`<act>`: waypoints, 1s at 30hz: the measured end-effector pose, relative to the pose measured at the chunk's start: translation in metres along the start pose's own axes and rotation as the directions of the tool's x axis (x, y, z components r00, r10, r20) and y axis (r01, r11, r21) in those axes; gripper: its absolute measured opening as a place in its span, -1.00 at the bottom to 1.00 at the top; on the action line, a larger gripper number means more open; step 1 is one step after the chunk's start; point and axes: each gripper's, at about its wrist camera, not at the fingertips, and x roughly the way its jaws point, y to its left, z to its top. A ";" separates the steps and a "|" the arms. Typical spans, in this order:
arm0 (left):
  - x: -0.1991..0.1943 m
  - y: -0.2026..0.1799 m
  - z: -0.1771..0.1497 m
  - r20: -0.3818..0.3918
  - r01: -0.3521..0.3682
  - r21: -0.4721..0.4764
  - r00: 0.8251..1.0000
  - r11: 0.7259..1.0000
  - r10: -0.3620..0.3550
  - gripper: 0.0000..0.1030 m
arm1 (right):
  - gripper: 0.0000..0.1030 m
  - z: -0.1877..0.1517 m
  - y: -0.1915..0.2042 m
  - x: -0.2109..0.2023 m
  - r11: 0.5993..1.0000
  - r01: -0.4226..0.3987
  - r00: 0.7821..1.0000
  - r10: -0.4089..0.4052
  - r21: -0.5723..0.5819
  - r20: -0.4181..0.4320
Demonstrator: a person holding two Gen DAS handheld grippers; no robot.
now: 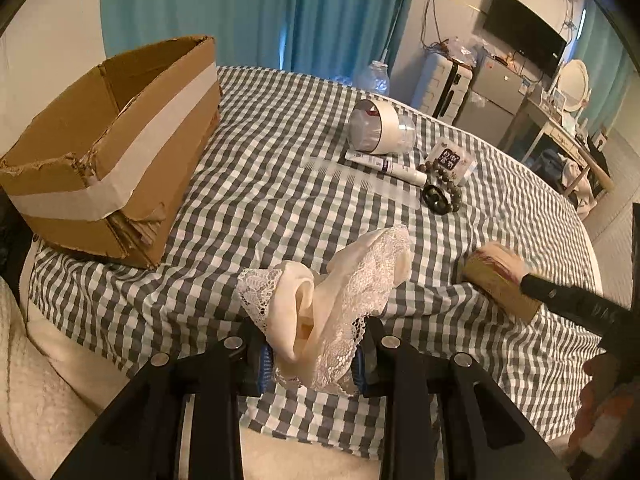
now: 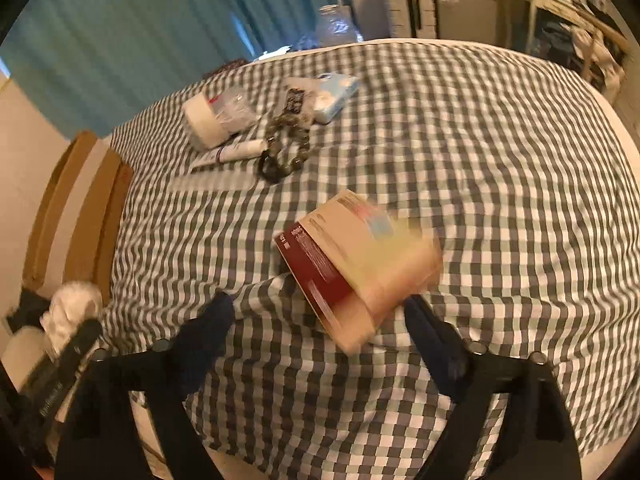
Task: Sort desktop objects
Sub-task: 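Carry the lace cloth and amoxicillin box into the cardboard box and release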
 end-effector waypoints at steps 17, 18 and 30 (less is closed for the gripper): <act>0.026 -0.001 -0.009 -0.066 0.015 0.010 0.998 1.000 -0.015 -0.42 | 0.96 0.012 0.017 0.073 0.930 0.274 0.951 -0.299 -0.244 -0.071; 0.026 0.000 -0.009 -0.065 0.013 0.013 0.998 1.000 -0.012 -0.42 | 0.96 0.011 0.017 0.082 0.910 0.305 0.937 -0.339 -0.281 -0.082; 0.012 0.017 -0.004 -0.022 0.012 -0.013 1.000 1.000 -0.013 -0.42 | -0.42 0.016 -0.049 0.039 0.992 -0.010 1.000 0.011 0.128 -0.006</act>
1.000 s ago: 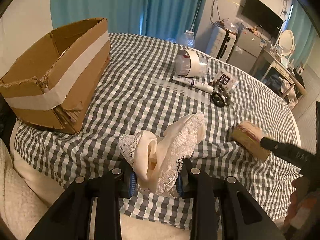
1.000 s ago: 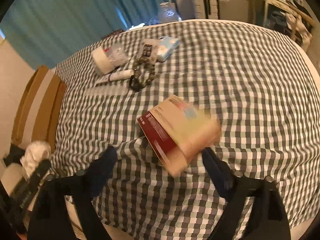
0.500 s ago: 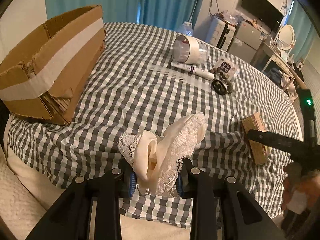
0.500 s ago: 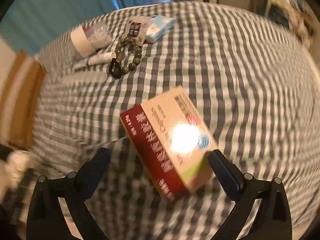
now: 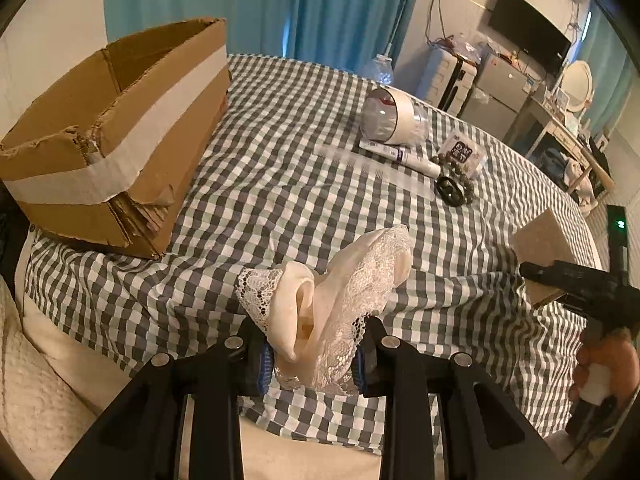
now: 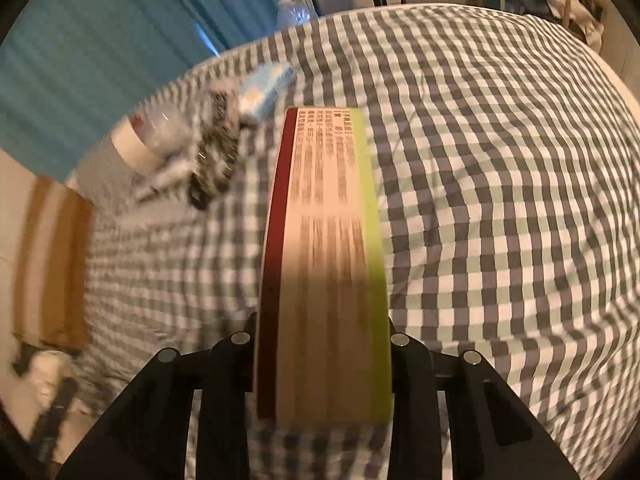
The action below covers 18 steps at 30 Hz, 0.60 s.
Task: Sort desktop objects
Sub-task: 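Carry the lace cloth and amoxicillin box into the cardboard box and release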
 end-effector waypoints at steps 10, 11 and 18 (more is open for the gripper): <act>-0.027 0.007 0.014 0.061 0.038 -0.031 0.997 0.999 -0.036 -0.42 | -0.42 -0.025 0.044 -0.045 0.987 -0.110 0.993 0.114 -0.117 0.026; -0.031 0.009 0.018 0.069 0.036 -0.036 0.997 0.999 -0.034 -0.42 | -0.42 -0.030 0.054 -0.052 0.982 -0.118 0.992 0.123 -0.150 0.027; -0.071 0.047 0.077 0.154 -0.001 -0.060 0.988 0.998 0.011 -0.42 | -0.42 -0.038 0.148 -0.101 0.909 -0.192 0.974 0.222 -0.371 0.041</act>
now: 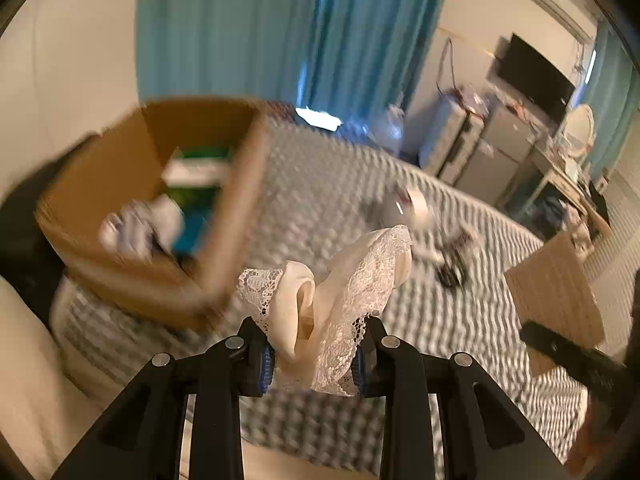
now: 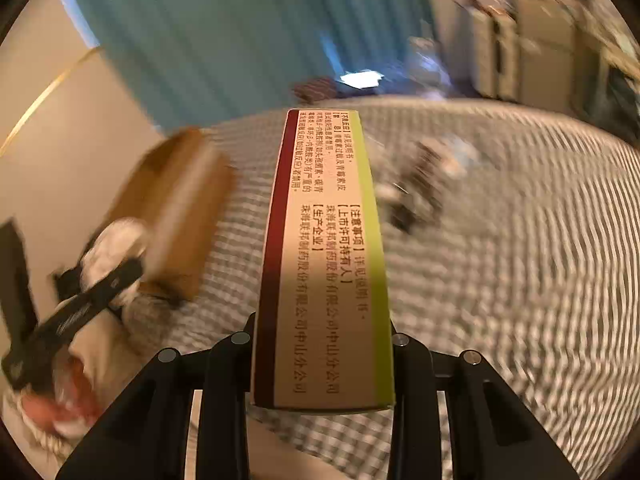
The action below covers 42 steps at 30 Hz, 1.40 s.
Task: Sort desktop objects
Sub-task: 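Carry the lace cloth and amoxicillin box into the cardboard box and release, then move both tools back toward the bead bracelet and nail file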
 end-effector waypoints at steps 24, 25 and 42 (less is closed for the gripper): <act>0.043 0.162 0.093 0.007 -0.179 -0.034 0.984 0.983 0.180 0.94 | 0.50 0.117 0.245 0.143 0.947 -0.250 0.968 0.239 -0.203 -0.080; 0.042 0.159 0.092 0.019 -0.191 -0.025 0.981 0.981 0.192 0.95 | 0.50 0.120 0.243 0.135 0.945 -0.255 0.967 0.249 -0.204 -0.059; -0.040 0.046 0.065 0.118 -0.105 0.056 0.988 0.993 0.098 1.00 | 0.53 0.058 0.058 -0.031 0.981 0.153 0.968 -0.124 -0.121 0.219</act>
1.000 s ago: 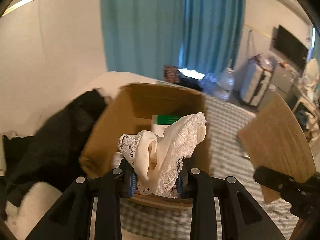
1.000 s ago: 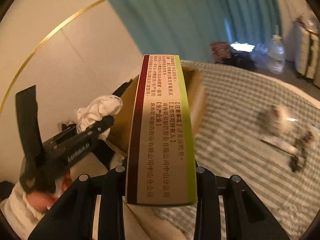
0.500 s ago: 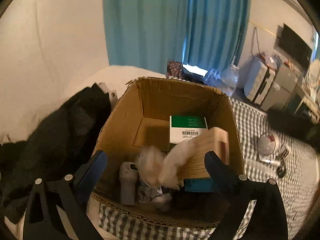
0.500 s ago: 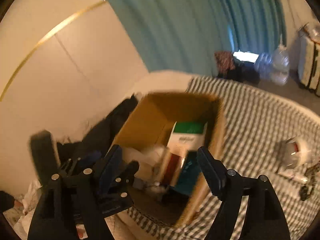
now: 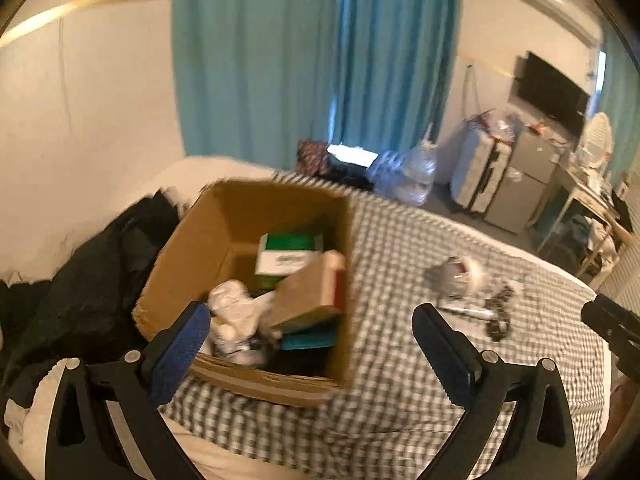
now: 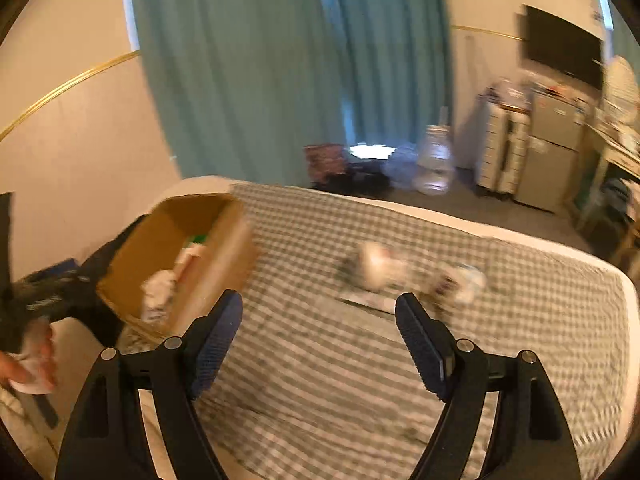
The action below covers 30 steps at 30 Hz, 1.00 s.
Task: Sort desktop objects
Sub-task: 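Move both tools back toward the bead bracelet and nail file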
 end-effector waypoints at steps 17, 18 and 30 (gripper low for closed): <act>0.034 -0.189 -0.098 -0.087 0.104 0.111 0.992 0.988 -0.095 1.00 | 0.67 -0.092 -0.122 -0.025 0.962 0.144 0.990 -0.140 0.234 -0.034; 0.045 -0.194 -0.101 -0.106 0.113 0.115 0.989 0.987 -0.101 1.00 | 0.67 -0.094 -0.125 -0.017 0.960 0.143 0.990 -0.137 0.240 -0.041; 0.184 -0.194 -0.102 -0.225 0.103 0.116 0.971 0.988 -0.074 1.00 | 0.12 -0.084 -0.145 0.100 0.973 0.056 0.991 -0.027 0.226 -0.130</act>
